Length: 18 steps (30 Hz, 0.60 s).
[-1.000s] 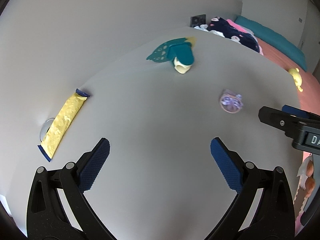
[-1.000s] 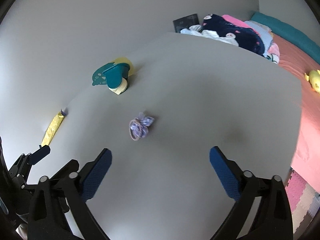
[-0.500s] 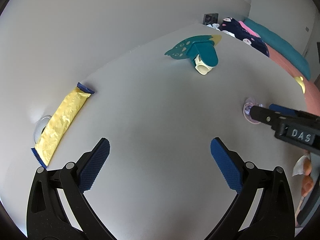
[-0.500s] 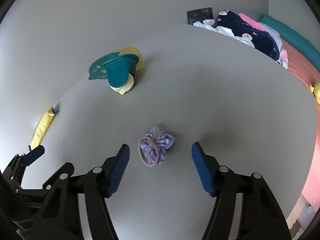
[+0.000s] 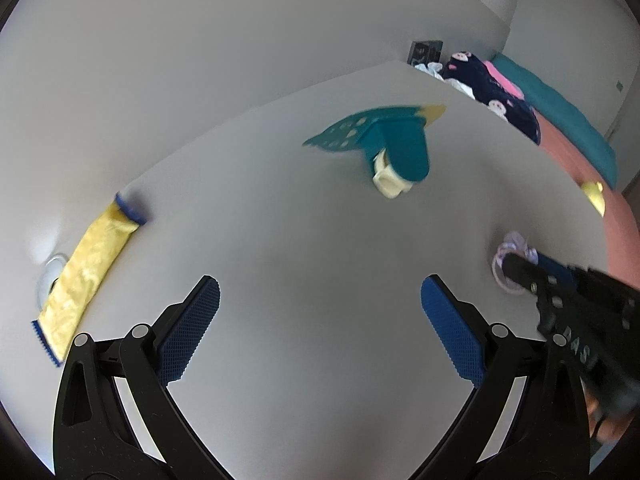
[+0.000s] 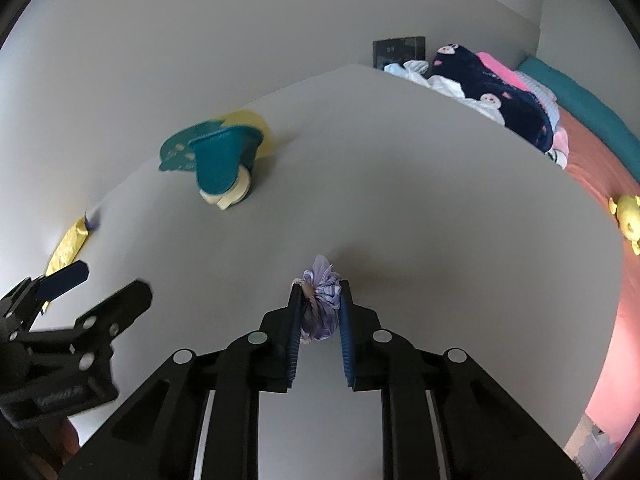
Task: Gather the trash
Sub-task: 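Grasp the purple scrunchie with the right tool while the left tool grasps the teal plastic piece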
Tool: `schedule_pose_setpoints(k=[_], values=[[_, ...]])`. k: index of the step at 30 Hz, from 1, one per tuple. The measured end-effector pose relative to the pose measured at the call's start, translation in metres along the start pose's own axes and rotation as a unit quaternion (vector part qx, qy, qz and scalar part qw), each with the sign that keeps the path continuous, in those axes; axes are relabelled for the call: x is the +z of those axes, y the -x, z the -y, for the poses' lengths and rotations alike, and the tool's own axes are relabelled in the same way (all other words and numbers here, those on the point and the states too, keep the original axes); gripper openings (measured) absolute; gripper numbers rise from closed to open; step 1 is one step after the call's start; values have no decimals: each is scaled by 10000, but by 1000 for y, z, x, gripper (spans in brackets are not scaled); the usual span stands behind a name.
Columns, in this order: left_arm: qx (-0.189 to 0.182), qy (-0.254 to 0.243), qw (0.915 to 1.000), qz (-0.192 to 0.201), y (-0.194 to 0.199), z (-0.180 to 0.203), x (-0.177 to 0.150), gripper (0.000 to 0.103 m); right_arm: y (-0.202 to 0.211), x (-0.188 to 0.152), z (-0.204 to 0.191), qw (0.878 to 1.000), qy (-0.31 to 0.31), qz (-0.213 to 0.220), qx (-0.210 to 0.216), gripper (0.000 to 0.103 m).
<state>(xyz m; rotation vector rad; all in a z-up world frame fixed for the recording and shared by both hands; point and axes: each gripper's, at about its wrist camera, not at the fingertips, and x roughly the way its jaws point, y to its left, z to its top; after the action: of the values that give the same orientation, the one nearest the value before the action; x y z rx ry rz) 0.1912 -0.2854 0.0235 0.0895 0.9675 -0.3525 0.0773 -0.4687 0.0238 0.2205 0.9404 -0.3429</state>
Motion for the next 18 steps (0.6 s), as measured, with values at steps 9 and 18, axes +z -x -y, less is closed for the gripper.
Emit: schedule_pose_setpoints(k=[9, 18], values=[[-10, 189, 9998, -20, -30, 28, 35, 98, -7, 8, 19, 9999, -57, 7, 117, 19], [74, 616, 9980, 75, -54, 33, 60, 98, -14, 5, 31, 9997, -139, -38, 198, 19]])
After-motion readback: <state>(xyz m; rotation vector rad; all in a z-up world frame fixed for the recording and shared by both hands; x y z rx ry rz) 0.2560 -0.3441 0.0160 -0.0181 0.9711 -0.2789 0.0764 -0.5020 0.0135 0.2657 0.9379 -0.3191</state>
